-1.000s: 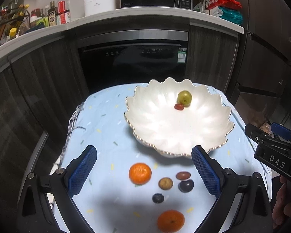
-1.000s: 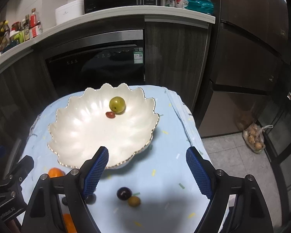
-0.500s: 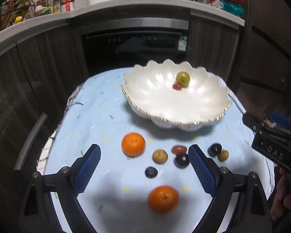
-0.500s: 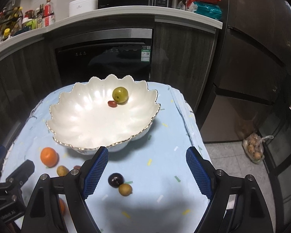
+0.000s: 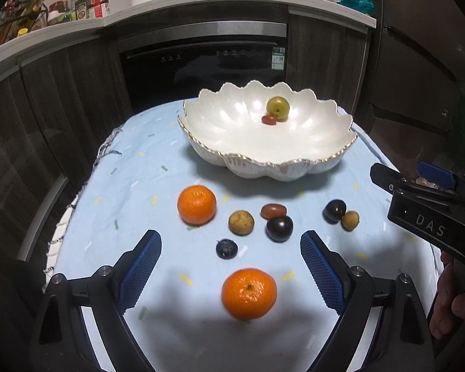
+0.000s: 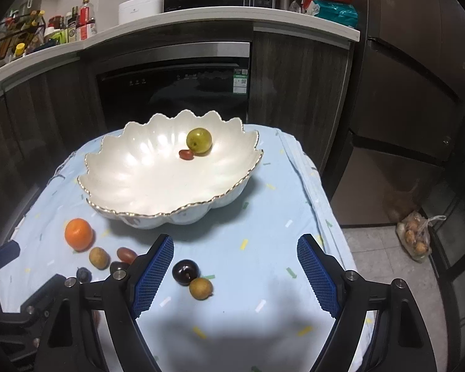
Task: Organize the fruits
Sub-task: 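Withdraw both tools from the bowl toward the remaining fruits, then grasp the orange with left tool while right tool grasps the small brown fruit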
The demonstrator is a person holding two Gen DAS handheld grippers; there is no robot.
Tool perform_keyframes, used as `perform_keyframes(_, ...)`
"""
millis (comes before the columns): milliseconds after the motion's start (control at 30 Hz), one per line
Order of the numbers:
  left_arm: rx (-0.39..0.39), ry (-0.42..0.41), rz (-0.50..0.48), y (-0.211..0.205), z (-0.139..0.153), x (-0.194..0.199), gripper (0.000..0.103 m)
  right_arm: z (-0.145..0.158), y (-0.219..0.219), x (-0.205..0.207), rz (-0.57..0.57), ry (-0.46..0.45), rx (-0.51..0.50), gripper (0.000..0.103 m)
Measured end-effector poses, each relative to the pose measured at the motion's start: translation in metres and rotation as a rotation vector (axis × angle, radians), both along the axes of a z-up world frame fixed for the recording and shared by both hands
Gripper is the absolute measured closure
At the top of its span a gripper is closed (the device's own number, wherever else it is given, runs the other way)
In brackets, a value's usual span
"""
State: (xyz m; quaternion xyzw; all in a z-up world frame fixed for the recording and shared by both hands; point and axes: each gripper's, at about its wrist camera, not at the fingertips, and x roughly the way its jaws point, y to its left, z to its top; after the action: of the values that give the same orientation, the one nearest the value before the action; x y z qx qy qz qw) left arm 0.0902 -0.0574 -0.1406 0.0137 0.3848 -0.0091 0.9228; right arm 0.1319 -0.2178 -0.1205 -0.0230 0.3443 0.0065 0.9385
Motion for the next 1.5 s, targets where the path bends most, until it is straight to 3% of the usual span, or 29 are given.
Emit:
perform_keyframes(300, 0.010, 0.005, -0.011, -0.005, -0.018, -0.010, 0.011, -0.017, -0.001, -0.001, 0.022, 0.044, -0.011, 0.020)
perform_keyframes(400, 0.016, -0.002, -0.015, -0.006, -0.022, -0.012, 0.019, -0.023, -0.003, 0.002, 0.023, 0.067, -0.001, 0.020)
perform_keyframes(767, -0.001, -0.003, 0.006, -0.005, -0.033, -0.017, 0.025, -0.034, 0.010, 0.001, 0.067, 0.094, -0.029, 0.021)
perform_keyframes(1033, -0.030, 0.074, 0.000, -0.008, -0.050, -0.013, 0.047, -0.047, 0.017, 0.005, 0.091, 0.143, -0.049, 0.038)
perform_keyframes(1133, -0.051, 0.079, -0.002, -0.006, -0.051, -0.013, 0.050, -0.053, 0.018, 0.008, 0.099, 0.170, -0.045, 0.048)
perform_keyframes(1200, -0.052, 0.076, -0.012, -0.007, -0.050, -0.014, 0.055, -0.057, 0.017, 0.010, 0.103, 0.188, -0.038, 0.062)
perform_keyframes(1367, -0.066, 0.080, -0.015, -0.007, -0.049, -0.013, 0.057, -0.061, 0.019, 0.011, 0.131, 0.211, -0.013, 0.077)
perform_keyframes(1500, -0.061, 0.080, -0.006, -0.005, -0.048, -0.012, 0.058, -0.061, 0.023, 0.009, 0.145, 0.210, -0.023, 0.078)
